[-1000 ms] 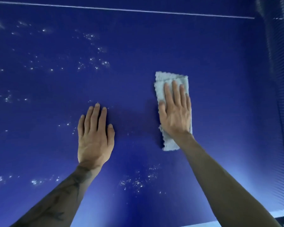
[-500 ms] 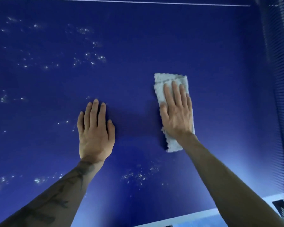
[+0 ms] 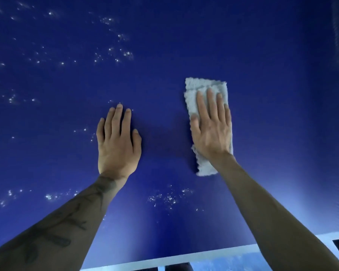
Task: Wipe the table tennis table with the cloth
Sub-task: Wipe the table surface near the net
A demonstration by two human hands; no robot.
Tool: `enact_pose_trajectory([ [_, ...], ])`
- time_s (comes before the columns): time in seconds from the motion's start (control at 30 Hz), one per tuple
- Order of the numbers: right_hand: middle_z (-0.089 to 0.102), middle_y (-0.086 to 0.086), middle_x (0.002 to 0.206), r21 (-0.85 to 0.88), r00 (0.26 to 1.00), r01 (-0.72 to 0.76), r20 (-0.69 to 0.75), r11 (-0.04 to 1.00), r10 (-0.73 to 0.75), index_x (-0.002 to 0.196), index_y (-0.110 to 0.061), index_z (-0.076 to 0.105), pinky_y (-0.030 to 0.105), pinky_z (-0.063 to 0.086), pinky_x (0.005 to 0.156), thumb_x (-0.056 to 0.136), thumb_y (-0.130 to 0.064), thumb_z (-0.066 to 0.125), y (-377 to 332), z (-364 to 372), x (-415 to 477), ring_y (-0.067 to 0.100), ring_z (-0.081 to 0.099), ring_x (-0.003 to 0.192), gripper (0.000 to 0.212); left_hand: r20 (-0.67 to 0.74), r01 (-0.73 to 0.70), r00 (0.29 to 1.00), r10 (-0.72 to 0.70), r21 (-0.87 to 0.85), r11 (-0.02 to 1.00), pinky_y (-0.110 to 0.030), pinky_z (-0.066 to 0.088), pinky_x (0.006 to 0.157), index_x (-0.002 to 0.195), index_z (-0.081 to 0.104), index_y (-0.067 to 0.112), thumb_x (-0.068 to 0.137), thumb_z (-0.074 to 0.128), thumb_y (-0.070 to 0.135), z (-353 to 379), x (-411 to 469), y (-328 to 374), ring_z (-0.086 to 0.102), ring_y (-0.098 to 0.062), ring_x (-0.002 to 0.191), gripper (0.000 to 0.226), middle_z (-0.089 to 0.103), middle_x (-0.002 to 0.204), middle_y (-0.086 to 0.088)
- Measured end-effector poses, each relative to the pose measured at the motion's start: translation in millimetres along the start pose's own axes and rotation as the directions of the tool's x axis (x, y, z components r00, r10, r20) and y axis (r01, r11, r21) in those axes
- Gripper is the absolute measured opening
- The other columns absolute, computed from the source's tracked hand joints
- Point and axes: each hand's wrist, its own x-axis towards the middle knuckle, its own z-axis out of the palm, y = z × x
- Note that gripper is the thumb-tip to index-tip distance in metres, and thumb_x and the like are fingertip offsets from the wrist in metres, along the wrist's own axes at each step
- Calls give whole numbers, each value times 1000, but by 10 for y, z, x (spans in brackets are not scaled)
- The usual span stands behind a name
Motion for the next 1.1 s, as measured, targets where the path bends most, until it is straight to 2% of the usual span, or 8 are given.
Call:
enact_pose_trajectory([
  [0.1, 8, 11, 178, 31, 1000, -6, -20, 1000, 7, 171, -22, 14, 49, 8, 134, 110, -44, 19, -358, 91, 94, 33, 4, 165, 65, -5, -2, 1000, 2, -4, 1000, -49, 15, 130, 159, 38, 7, 108, 35, 27, 0, -3, -3, 27, -31, 157, 55, 32, 169, -12],
  [0.23, 5, 6, 179, -15, 928, 371, 46, 929, -370, 171, -23, 13, 48, 10, 134, 110, -39, 30, -478, 258, -356, 29, 1, 166, 65, 9, -15, 1000, 15, -1, 1000, -50, 15, 130, 159, 36, 8, 109, 33, 29, -14, -2, 2, 25, -30, 158, 55, 31, 169, -11],
  [0.3, 3, 1, 180, -28, 893, 448, 68, 894, -445, 171, -27, 12, 47, 9, 134, 110, -39, 32, -209, 241, -496, 25, -1, 166, 65, 6, -10, 1000, 10, -8, 1000, -50, 15, 130, 159, 37, 8, 109, 33, 29, -23, 3, 5, 26, -31, 157, 55, 31, 169, -11],
  [0.5, 4, 4, 179, -8, 997, 65, 30, 998, -65, 171, -26, 11, 44, 3, 134, 112, -42, 21, 217, -27, -93, 27, 0, 166, 62, 5, 0, 1000, 0, -20, 1000, -49, 14, 131, 159, 38, 7, 108, 33, 29, -28, -8, 18, 25, -31, 158, 55, 31, 169, -11],
  [0.6, 4, 7, 179, 15, 999, 32, 18, 999, -32, 171, -24, 11, 49, 6, 134, 110, -44, 17, -175, 35, 2, 31, 0, 165, 64, 1, -7, 1000, 7, -19, 1000, -48, 14, 130, 158, 38, 8, 109, 33, 29, -35, -11, 14, 25, -31, 158, 54, 31, 169, -11],
  [0.8, 7, 4, 179, -24, 891, 451, 70, 892, -449, 171, -24, 14, 48, 12, 133, 110, -36, 31, -222, 190, -787, 27, 2, 166, 64, 34, -2, 999, 3, -22, 1000, -49, 14, 130, 159, 38, 4, 111, 36, 26, -107, -25, 46, 24, -32, 158, 52, 29, 170, -12],
  [0.97, 5, 3, 179, -33, 989, 139, 52, 990, -137, 171, -27, 10, 48, 10, 134, 111, -41, 20, 358, 9, -669, 27, 0, 166, 63, 29, 110, 994, -108, -81, 991, -47, 14, 131, 159, 36, 3, 109, 35, 28, -261, -425, 86, 25, -32, 158, 56, 29, 170, -13],
  [1.1, 6, 10, 179, 47, 999, -32, -6, 998, 32, 171, -21, 13, 51, 9, 133, 107, -42, 17, -83, 55, -475, 33, 3, 165, 68, 6, 158, 987, -158, -52, 986, -52, 23, 128, 157, 40, 1, 106, 36, 28, -203, -998, 100, 31, -35, 155, 58, 34, 167, -16],
])
